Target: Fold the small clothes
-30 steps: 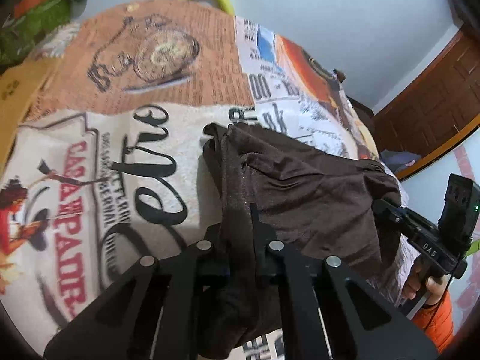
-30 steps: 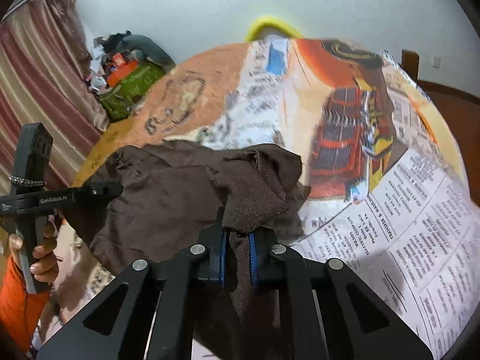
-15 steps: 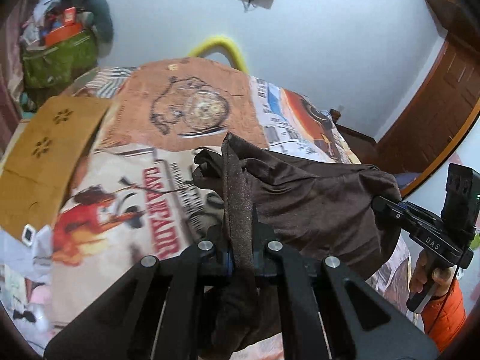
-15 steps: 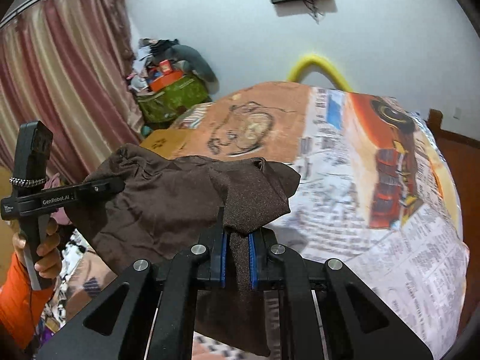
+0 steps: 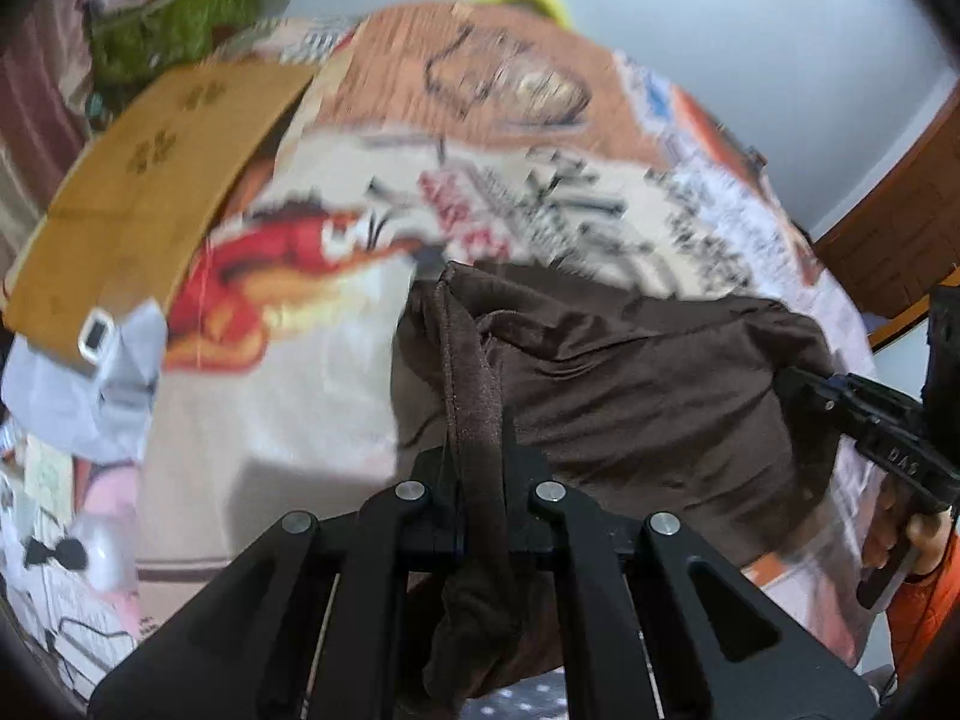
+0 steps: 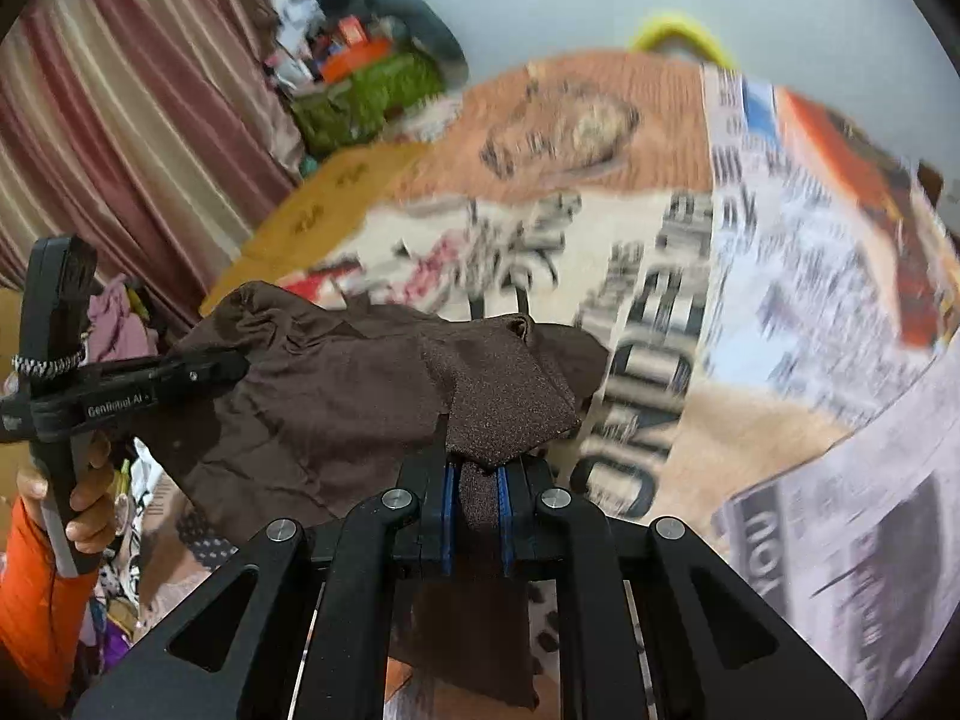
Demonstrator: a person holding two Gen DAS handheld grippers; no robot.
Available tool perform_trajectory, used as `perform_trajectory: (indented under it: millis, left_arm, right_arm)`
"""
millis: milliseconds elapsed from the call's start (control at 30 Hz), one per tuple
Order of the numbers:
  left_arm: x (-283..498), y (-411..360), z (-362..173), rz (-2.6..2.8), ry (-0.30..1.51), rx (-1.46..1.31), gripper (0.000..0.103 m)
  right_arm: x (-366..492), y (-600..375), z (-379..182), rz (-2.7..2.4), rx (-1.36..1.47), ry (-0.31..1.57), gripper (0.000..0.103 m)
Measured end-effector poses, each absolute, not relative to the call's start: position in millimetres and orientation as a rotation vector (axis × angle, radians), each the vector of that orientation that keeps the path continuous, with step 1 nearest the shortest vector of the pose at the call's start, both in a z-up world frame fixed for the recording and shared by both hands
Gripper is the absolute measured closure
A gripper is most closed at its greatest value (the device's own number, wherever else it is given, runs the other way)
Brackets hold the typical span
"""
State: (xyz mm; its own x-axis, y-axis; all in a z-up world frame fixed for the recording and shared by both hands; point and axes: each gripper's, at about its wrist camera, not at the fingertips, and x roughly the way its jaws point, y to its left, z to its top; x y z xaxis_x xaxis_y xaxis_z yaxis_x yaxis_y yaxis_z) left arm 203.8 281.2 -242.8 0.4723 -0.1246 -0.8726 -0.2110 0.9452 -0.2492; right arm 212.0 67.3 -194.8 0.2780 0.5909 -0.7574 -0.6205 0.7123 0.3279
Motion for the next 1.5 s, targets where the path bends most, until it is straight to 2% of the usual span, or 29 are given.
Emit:
perform_trajectory:
  millis: [67,133,167,233,300,367,567,733,1033,1200,1333,1500]
  left_arm:
    - [202.2,284.2,-257.7,0.060,1.110,-0.352,0.094]
    - [202.2,285.1,-266.7,0.094,1.128,-0.322,0.088]
    - [201.5,284.5,-269.3,0.139,1.125,-0.270,0.087]
    - [199.7,283.3,-269.9,0.192,1.119,-0.189,0.074]
    - [196.2,282.7,-266.4,0.212,1.103,-0.137,0.069]
    - [191.3,286.1,-259.9,0.201,1.084,-0.142,0.068]
    - [186.7,293.3,-230.0,0.188,1.008,-0.178,0.066]
    - [193.8,287.8,-215.8,0.172,0.967,-0.170,0.051]
    - [231.8,280.5,-258.9,0.249,1.077,-0.113,0.051]
    - [241.0,295.4,-273.3,0.308,1.079,-0.153,0.050]
    - [238.7,306.3,-269.6,0.339,1.081,-0.193,0.050]
    - [218.1,303.3,-234.7,0.341,1.007,-0.134,0.049]
  right_arm:
    - [213.8,68.5,-208.8,0.794,-0.026,1.042,0.092]
    - [214.6,68.9,-214.7,0.780,-0.029,1.066,0.090]
    - [214.9,69.5,-216.2,0.776,-0.035,1.076,0.085]
    - [215.5,69.3,-216.1,0.746,-0.070,1.082,0.082]
    - [213.1,68.1,-211.9,0.731,-0.096,1.081,0.072]
    - [208.4,64.3,-204.7,0.718,-0.117,1.057,0.067]
    - [197.4,49.3,-178.5,0.721,-0.117,0.943,0.064]
    - [189.3,53.7,-165.7,0.764,-0.128,0.868,0.063]
    - [197.2,90.7,-198.2,0.868,-0.215,0.927,0.063]
    - [220.9,84.9,-213.3,0.815,-0.164,0.959,0.063]
    - [231.3,65.5,-212.5,0.742,-0.098,0.962,0.063]
    - [220.8,56.0,-197.6,0.750,-0.115,0.953,0.063]
